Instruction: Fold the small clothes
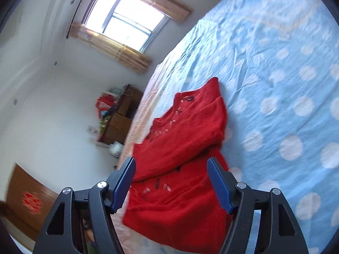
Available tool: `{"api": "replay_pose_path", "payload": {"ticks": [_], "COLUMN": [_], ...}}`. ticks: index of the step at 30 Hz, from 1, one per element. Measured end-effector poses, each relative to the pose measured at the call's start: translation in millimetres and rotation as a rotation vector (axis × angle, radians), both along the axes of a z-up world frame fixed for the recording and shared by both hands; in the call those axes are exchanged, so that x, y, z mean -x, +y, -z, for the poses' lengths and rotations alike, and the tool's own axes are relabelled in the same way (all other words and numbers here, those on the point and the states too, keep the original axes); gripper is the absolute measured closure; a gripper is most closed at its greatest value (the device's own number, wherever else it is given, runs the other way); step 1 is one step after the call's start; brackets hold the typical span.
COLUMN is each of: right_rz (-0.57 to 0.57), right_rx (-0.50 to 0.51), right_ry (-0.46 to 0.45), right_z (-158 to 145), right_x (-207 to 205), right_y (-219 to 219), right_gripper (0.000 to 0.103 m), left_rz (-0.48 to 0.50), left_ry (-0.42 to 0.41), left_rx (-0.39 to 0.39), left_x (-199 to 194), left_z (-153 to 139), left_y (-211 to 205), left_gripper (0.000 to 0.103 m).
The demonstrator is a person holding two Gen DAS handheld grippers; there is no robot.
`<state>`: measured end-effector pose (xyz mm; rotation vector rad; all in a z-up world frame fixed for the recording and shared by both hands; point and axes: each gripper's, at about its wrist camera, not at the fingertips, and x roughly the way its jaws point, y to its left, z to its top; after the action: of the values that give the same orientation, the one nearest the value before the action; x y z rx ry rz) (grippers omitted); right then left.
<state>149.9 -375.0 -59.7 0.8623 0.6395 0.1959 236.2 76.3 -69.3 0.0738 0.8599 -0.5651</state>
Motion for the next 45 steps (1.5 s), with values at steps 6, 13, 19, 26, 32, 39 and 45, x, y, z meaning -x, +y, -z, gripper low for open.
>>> {"api": "replay_pose_path", "payload": {"ticks": [6,13,19,26,32,39,45], "right_rz": [0.014,-0.034,-0.104,-0.124,-0.079,-0.040,-0.056], "right_rx": [0.269,0.657,0.653,0.765,0.787,0.821,0.725], "right_ry": [0.027,0.060,0.159,0.177,0.128,0.074,0.096], "right_z": [-3.0,3.3,33.9,40.1,23.7,5.1,11.3], "right_x": [27.8,22.6,-9.8,-11.9,8.7,31.3,26.8], "right_y": [20.3,52.9,51.9,71.5,77.0,79.5,70.7], "right_gripper": [0.033,0.033,0.035,0.092,0.092,0.099,0.098], "left_rz": [-0.003,0.001,0.032,0.033,0.004,-0.027,0.004], "left_ry": [0.022,-0.018,-0.017,-0.035,-0.020,-0.058,-0.016], "left_rx": [-0.013,-0.016,-0.058,-0.052,0.042,0.131,0.075], "left_x": [-7.7,1.2,0.2,6.2,12.1,29.9,19.8], "left_z": [21.7,19.8,19.4,17.0,14.1,-4.3,5.0], "left_y": [-27.5,-27.6,-37.1,-41.1,-32.0,-12.3,-20.6], "left_gripper": [0.039,0.039,0.038,0.077,0.094,0.094,0.092]}}
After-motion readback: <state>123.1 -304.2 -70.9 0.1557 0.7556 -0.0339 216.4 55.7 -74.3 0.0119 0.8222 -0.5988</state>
